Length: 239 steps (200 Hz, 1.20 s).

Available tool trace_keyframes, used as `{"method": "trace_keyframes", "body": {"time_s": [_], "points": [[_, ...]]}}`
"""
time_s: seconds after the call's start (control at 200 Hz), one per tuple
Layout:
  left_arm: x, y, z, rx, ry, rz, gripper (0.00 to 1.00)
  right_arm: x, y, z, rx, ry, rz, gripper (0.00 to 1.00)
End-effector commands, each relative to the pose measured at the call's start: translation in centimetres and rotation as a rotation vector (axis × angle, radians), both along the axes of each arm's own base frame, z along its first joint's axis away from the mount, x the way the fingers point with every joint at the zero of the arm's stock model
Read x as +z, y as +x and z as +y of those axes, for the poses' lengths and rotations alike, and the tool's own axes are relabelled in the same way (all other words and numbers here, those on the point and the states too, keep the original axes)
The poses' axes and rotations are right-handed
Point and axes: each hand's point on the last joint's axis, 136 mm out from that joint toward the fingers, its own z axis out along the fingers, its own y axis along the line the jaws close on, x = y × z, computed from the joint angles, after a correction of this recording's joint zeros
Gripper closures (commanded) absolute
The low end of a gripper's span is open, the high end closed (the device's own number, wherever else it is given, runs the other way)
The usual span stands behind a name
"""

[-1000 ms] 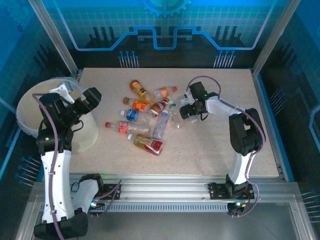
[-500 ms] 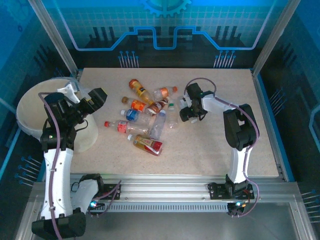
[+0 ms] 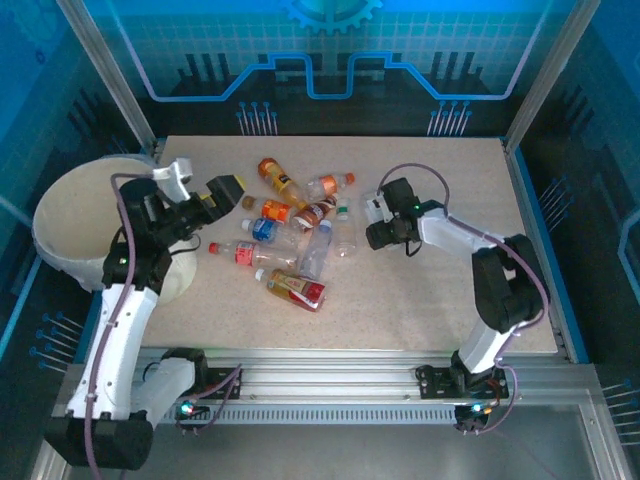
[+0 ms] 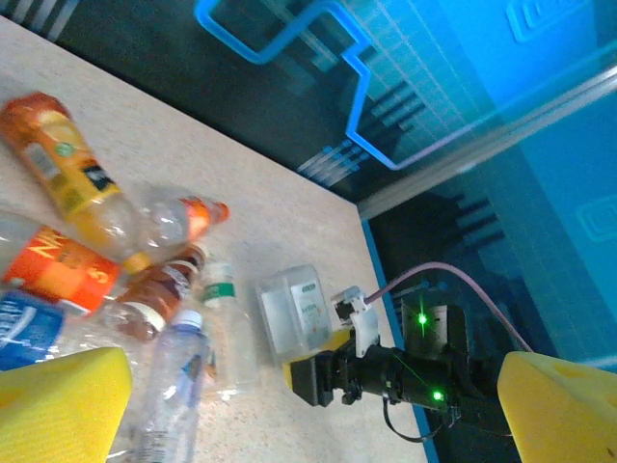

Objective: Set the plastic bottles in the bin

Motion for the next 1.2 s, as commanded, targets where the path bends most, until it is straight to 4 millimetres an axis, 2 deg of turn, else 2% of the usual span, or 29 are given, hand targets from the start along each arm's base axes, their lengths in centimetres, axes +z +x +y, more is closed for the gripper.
{"method": "trace_keyframes", "body": {"time_s": [0.0,0.145,0.32,0.415,0.53,0.7,0.91,1.096,1.191], "points": [[0.4,0.8,-2.6,-0.072,-0.028,-0.025,0.01,3.2,0.3,1.5,-0.002,0.052,-0.149,0.35],[-0.5,1.3,-5.8,-0.154,0.006,0.011,0.01,5.6,-0.5,2.4,0.002,0.110,-0.242,0.38],[-2.0,1.9,-9.3,-0.219,0.052,0.044,0.01,8.9,-2.0,5.0,0.090,0.244,-0.344,0.38],[-2.4,2.1,-11.2,-0.268,0.104,0.054,0.01,10.4,-2.6,5.5,0.108,0.293,-0.383,0.39],[-2.6,2.9,-12.7,-0.286,0.153,0.056,0.01,12.7,-3.4,7.1,0.187,0.385,-0.418,0.40],[-3.4,4.6,-14.0,-0.233,0.130,0.070,0.01,15.5,-4.5,8.7,0.264,0.470,-0.472,0.39],[-2.5,4.5,-17.4,-0.354,0.096,0.038,0.01,16.7,-5.9,11.1,0.365,0.562,-0.459,0.40],[-3.1,5.2,-17.8,-0.327,0.135,0.022,0.01,16.9,-5.9,12.6,0.374,0.579,-0.383,0.39],[-4.1,6.2,-16.6,-0.219,0.240,0.024,0.03,17.0,-6.5,13.8,0.424,0.571,-0.355,0.39]]}}
